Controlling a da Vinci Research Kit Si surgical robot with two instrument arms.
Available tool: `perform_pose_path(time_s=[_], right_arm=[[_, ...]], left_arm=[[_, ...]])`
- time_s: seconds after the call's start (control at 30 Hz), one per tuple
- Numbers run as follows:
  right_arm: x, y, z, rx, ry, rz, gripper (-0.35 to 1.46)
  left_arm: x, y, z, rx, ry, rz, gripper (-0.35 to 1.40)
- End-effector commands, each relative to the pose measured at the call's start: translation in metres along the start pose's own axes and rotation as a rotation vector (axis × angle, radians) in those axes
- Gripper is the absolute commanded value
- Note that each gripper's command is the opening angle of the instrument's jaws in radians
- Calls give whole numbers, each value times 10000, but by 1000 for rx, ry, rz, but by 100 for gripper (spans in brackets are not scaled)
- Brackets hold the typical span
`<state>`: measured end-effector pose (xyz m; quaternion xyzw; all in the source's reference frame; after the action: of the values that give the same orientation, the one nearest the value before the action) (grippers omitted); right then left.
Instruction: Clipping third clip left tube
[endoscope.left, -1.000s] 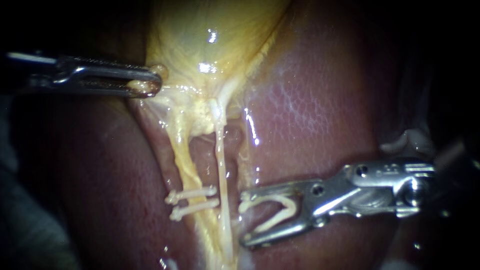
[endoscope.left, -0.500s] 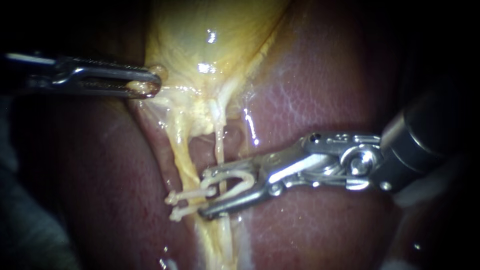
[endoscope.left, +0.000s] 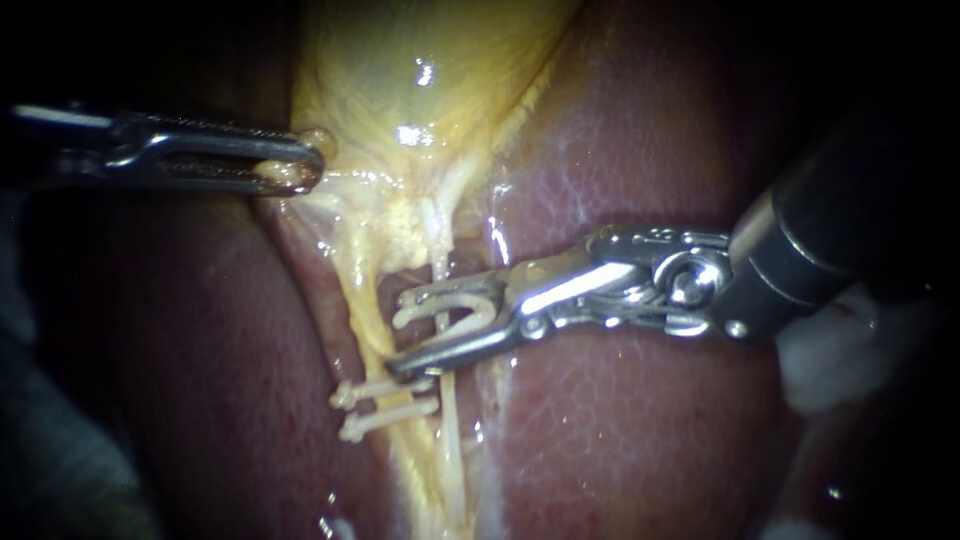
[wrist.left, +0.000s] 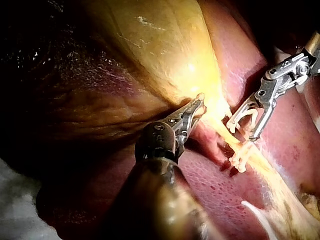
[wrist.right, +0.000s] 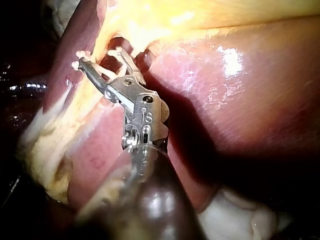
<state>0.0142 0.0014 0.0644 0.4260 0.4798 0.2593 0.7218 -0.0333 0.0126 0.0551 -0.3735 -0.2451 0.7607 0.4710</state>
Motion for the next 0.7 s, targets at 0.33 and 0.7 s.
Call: perform_pose_path(time_s=[0.33,0.7], right_arm=[[-6,13,3,18,33,22,49],[-9,15,38,20,58,27,49]], left_arm=[[0,0,0,0,0,0,-35],[0,0,0,0,0,0,-35]])
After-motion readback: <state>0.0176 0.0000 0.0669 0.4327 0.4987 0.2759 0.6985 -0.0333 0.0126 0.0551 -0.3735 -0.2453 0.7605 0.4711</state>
